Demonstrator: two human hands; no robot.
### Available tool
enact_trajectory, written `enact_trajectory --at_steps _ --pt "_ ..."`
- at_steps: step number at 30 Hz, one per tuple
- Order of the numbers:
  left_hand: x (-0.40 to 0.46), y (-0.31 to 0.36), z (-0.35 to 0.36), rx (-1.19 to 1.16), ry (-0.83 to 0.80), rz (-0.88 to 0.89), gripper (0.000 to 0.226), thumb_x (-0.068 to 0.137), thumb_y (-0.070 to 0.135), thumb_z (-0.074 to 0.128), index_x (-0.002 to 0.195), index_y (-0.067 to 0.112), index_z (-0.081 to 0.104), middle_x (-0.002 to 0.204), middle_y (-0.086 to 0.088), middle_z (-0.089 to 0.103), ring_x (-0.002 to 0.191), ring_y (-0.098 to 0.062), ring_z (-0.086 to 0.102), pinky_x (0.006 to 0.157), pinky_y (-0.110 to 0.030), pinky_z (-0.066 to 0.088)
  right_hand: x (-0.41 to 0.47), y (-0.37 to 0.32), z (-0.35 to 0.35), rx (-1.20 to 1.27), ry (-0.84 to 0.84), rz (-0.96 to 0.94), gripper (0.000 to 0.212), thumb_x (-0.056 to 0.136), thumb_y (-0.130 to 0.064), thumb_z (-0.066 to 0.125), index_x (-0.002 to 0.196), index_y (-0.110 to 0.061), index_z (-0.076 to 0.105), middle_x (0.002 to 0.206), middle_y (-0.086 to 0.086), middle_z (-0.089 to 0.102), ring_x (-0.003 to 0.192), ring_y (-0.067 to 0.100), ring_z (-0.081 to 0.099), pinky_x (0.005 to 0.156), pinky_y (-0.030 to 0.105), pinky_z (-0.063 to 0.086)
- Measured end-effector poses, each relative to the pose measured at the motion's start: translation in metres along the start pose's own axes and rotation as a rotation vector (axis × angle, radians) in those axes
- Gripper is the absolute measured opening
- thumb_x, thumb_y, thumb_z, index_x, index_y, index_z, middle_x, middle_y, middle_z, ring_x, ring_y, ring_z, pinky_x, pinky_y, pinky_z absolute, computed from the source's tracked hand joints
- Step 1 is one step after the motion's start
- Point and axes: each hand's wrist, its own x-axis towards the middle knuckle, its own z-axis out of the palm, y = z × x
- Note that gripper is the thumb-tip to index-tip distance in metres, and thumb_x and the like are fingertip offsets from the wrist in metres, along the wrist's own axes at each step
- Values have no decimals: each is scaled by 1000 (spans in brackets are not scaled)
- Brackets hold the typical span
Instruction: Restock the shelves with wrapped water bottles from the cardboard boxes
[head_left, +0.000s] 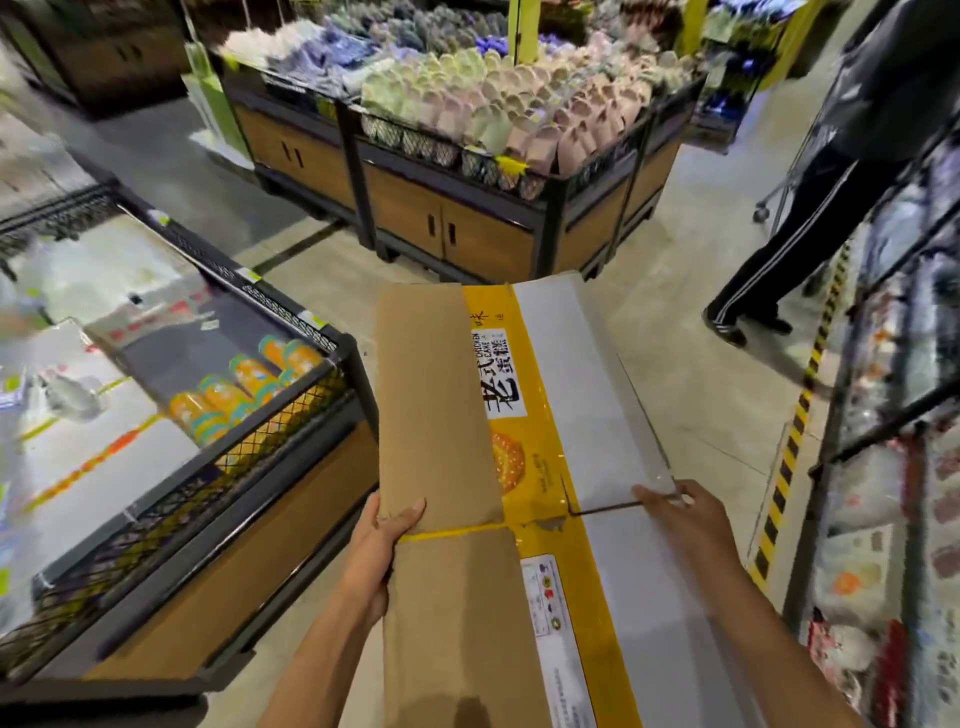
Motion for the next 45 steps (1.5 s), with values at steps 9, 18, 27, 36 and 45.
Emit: enact_trajectory --at_steps 9,18,27,36,45 --pt "127 72 87 -16 84 51 53 84 25 84 131 27 59 117 -7 76 106 -30 74 85 -48 61 175 -88 6 1 -110 -57 34 79 -45 88 97 -22 71 100 2 76 91 25 72 84 50 61" --pt "234 138 143 -126 214 107 50 86 25 82 130 29 59 118 -7 76 107 -29 74 93 -52 60 338 -196 50 -41 -259 -118 39 76 -49 89 100 -24 71 102 -1 75 92 24 73 85 49 62" --pt "367 202 139 -237 345 173 48 87 27 82 129 30 59 115 -4 77 103 -25 75 86 -45 62 481 -301 166 -131 -380 -214 44 80 -46 87 110 -17 70 106 3 72 95 27 69 84 47 59" --pt "508 291 99 -320 413 178 46 88 23 81 129 25 60 121 -7 75 108 -29 73 93 -51 59 601 -412 307 -226 -453 -243 47 81 -45 87 112 -16 67 104 4 71 97 28 69 90 53 60" --pt "637 354 24 -361 581 140 44 91 20 78 130 24 59 117 -5 76 101 -22 75 75 -36 62 701 -474 488 -304 -607 -234 44 85 -39 84 113 -10 66 104 5 69 95 25 65 76 39 55"
